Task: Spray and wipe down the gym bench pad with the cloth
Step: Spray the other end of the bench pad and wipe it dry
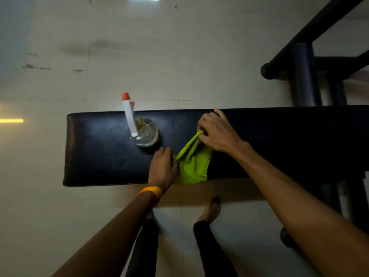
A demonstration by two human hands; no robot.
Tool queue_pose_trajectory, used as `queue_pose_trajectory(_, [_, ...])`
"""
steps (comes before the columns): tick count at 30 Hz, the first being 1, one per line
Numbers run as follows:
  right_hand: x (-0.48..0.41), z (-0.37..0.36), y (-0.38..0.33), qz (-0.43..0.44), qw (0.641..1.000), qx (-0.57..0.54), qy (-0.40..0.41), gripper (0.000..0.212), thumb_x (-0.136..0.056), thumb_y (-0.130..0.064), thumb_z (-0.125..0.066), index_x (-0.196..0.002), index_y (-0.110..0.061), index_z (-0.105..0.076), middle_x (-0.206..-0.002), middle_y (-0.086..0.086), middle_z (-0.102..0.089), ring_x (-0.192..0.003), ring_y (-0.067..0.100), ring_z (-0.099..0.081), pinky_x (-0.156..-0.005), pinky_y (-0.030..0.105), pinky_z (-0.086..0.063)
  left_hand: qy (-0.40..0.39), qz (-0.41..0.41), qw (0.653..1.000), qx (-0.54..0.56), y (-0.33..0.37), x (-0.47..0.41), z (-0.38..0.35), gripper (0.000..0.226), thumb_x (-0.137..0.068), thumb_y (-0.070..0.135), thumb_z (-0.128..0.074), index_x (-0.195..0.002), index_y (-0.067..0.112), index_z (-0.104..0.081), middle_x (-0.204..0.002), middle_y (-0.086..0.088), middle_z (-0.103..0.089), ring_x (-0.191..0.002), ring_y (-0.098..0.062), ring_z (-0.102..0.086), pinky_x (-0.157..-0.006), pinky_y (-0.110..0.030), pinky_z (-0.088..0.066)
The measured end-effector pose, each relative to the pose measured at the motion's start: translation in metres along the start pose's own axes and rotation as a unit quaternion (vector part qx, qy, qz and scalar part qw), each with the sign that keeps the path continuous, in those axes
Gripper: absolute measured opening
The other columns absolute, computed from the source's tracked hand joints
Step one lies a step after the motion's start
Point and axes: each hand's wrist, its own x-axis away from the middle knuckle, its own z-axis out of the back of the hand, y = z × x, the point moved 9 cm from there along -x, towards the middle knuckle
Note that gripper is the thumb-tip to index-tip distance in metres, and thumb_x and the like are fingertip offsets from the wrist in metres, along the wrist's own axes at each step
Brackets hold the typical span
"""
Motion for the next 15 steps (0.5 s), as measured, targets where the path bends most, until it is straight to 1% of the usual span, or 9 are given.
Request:
queue_pose_trajectory(3, [0.051,0.033,0.036,-0.034,0.994,-0.089,0.049,0.021,-0.080,-0.032,-0.042,-0.087,-0.016,-0.054,-0.088,-0.001,-0.054,-0.091,0.023,-0.055,-0.122,0.038,-0.021,-0.004,-0.062,0.998,0.009,0.046,-0.013,0.009,0.018,-0.092,0.009,-0.067,-0.097,0.010,-0.050,-0.084,-0.009,-0.059,-0.079,-0.042,-0.059,-0.064,-0.038,-0.033])
queue_pose_trajectory(5, [0.089,0.051,0.062,-0.067,0.987,-0.121,0.085,0.018,-0.081,-0.028,-0.044,-0.087,-0.014,-0.052,-0.093,0.002,-0.059,-0.096,0.024,-0.058,-0.122,0.035,-0.024,-0.005,-0.139,0.990,-0.028,0.089,-0.021,0.019,0.021,-0.093,0.013,-0.067,-0.108,0.009,-0.053,-0.086,-0.011,-0.068,-0.075,-0.043,-0.063,-0.059,-0.041,-0.042])
queue_pose_trajectory(6, [0.108,0.059,0.075,-0.088,0.981,-0.141,0.103,0.017,-0.081,-0.026,-0.046,-0.088,-0.012,-0.052,-0.095,0.004,-0.061,-0.098,0.026,-0.058,-0.120,0.034,-0.028,-0.006,-0.177,0.983,-0.043,0.115,-0.025,0.023,0.028,-0.091,0.011,-0.069,-0.116,0.009,-0.057,-0.092,-0.011,-0.071,-0.078,-0.041,-0.066,-0.061,-0.043,-0.048])
queue_pose_trajectory(8, [0.143,0.074,0.101,-0.137,0.965,-0.176,0.135,0.018,-0.081,-0.026,-0.048,-0.087,-0.011,-0.053,-0.092,0.005,-0.061,-0.095,0.028,-0.059,-0.105,0.035,-0.042,-0.032,-0.251,0.965,-0.070,0.163,-0.036,0.022,0.033,-0.088,0.013,-0.067,-0.121,0.011,-0.065,-0.101,-0.011,-0.072,-0.086,-0.036,-0.069,-0.066,-0.044,-0.055])
queue_pose_trajectory(9, [0.160,0.081,0.114,-0.165,0.956,-0.192,0.148,0.016,-0.081,-0.026,-0.049,-0.086,-0.011,-0.053,-0.088,0.004,-0.060,-0.088,0.026,-0.059,-0.088,0.037,-0.047,-0.052,-0.284,0.953,-0.091,0.186,-0.041,0.017,0.028,-0.089,0.019,-0.062,-0.115,0.012,-0.069,-0.099,-0.010,-0.070,-0.084,-0.035,-0.068,-0.065,-0.045,-0.055])
queue_pose_trajectory(10, [0.175,0.087,0.127,-0.197,0.944,-0.209,0.161,0.013,-0.082,-0.025,-0.051,-0.085,-0.013,-0.052,-0.082,0.002,-0.057,-0.079,0.023,-0.057,-0.072,0.037,-0.046,-0.070,-0.313,0.940,-0.117,0.209,-0.045,0.012,0.025,-0.090,0.025,-0.057,-0.105,0.013,-0.072,-0.095,-0.009,-0.067,-0.079,-0.034,-0.067,-0.062,-0.045,-0.054])
queue_pose_trajectory(11, [0.190,0.093,0.142,-0.225,0.931,-0.227,0.176,0.010,-0.084,-0.024,-0.054,-0.085,-0.014,-0.051,-0.077,0.000,-0.055,-0.071,0.020,-0.054,-0.063,0.038,-0.042,-0.083,-0.337,0.927,-0.138,0.228,-0.051,0.004,0.024,-0.089,0.027,-0.056,-0.096,0.013,-0.073,-0.090,-0.009,-0.065,-0.074,-0.034,-0.065,-0.058,-0.043,-0.053])
queue_pose_trajectory(13, [0.217,0.105,0.167,-0.256,0.909,-0.256,0.207,0.010,-0.090,-0.018,-0.063,-0.087,-0.016,-0.054,-0.075,-0.002,-0.057,-0.067,0.018,-0.055,-0.062,0.040,-0.043,-0.106,-0.361,0.908,-0.186,0.262,-0.062,-0.012,0.007,-0.083,0.014,-0.068,-0.085,0.011,-0.073,-0.084,-0.010,-0.063,-0.068,-0.037,-0.064,-0.053,-0.040,-0.049])
queue_pose_trajectory(15, [0.236,0.116,0.189,-0.266,0.895,-0.279,0.225,0.009,-0.093,-0.017,-0.068,-0.093,-0.016,-0.059,-0.082,-0.003,-0.064,-0.075,0.015,-0.061,-0.070,0.038,-0.047,-0.119,-0.366,0.895,-0.225,0.291,-0.074,-0.032,0.012,-0.073,-0.001,-0.074,-0.079,0.009,-0.072,-0.081,-0.012,-0.062,-0.067,-0.039,-0.064,-0.052,-0.039,-0.046])
